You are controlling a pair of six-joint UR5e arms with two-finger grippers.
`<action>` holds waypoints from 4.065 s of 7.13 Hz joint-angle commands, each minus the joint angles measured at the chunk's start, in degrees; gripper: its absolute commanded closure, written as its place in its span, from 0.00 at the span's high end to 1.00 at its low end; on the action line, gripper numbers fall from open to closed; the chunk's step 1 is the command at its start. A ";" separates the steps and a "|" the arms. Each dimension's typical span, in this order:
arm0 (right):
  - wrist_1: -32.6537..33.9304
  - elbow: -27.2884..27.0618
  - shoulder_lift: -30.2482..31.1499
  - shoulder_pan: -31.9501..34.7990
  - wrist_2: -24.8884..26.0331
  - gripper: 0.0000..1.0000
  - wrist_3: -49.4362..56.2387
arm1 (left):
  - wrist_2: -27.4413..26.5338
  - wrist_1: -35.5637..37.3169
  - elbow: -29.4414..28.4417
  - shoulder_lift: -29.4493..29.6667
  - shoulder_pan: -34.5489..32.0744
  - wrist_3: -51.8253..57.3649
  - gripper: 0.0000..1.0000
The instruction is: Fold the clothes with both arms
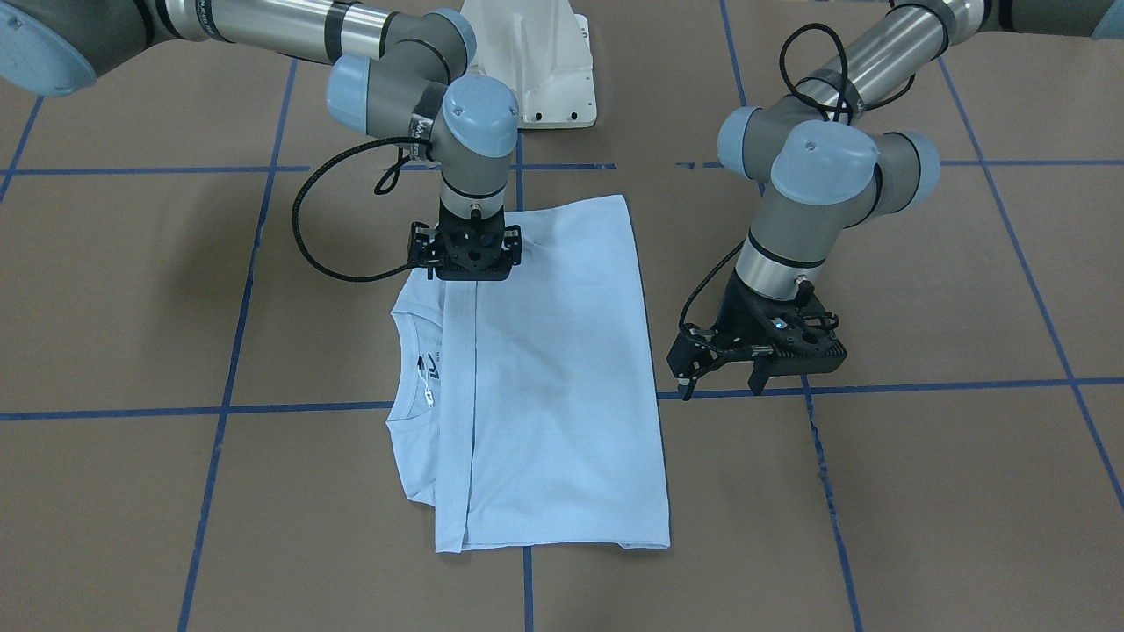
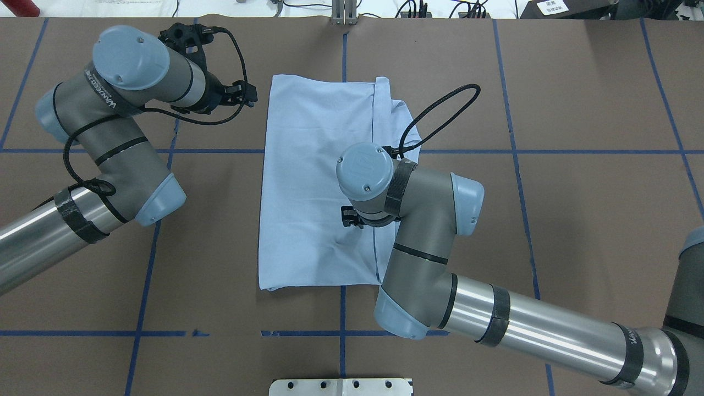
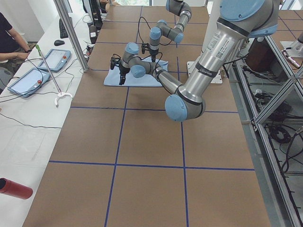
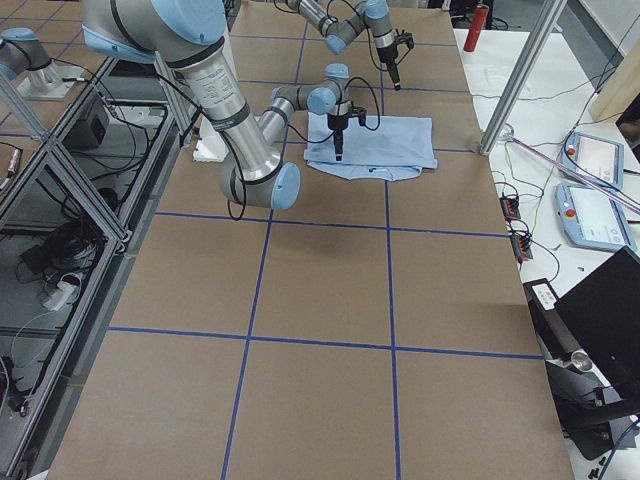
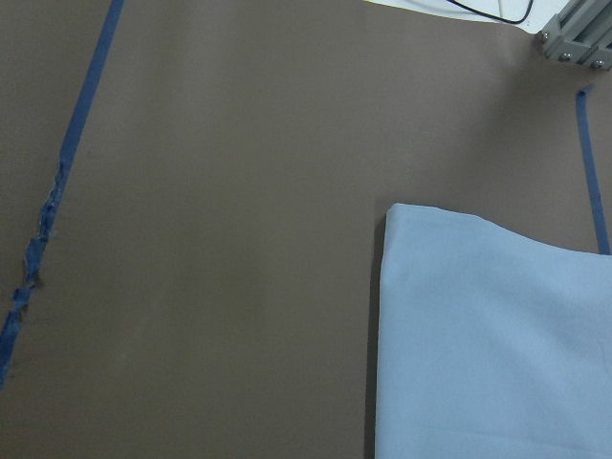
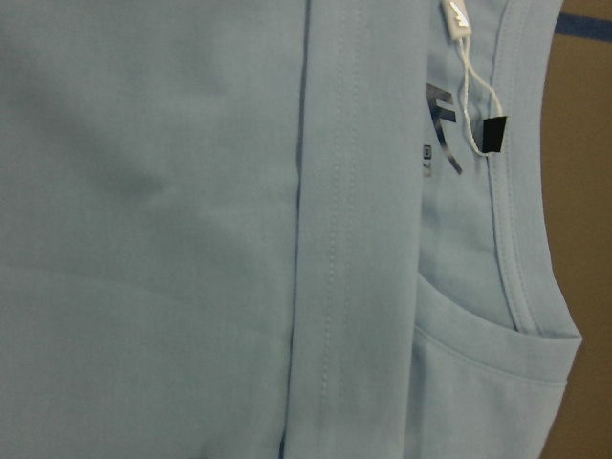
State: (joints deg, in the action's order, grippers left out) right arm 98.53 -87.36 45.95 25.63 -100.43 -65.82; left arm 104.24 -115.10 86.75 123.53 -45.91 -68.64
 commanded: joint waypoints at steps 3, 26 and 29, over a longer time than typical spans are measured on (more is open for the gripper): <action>2.96 1.93 -0.43 0.04 -0.03 1.00 0.69 | 0.00 -0.13 0.00 0.04 0.12 -0.09 1.00; 3.34 6.93 -3.06 5.66 -0.56 1.00 13.00 | 0.00 -1.27 -0.27 0.30 1.79 -0.62 1.00; 3.34 7.90 -2.97 5.40 -0.56 1.00 13.00 | 0.00 -1.36 -0.27 0.30 1.79 -0.62 1.00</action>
State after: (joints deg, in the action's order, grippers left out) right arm 101.86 -79.70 43.03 31.16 -100.98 -52.83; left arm 104.24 -116.42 86.48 123.84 -44.12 -69.26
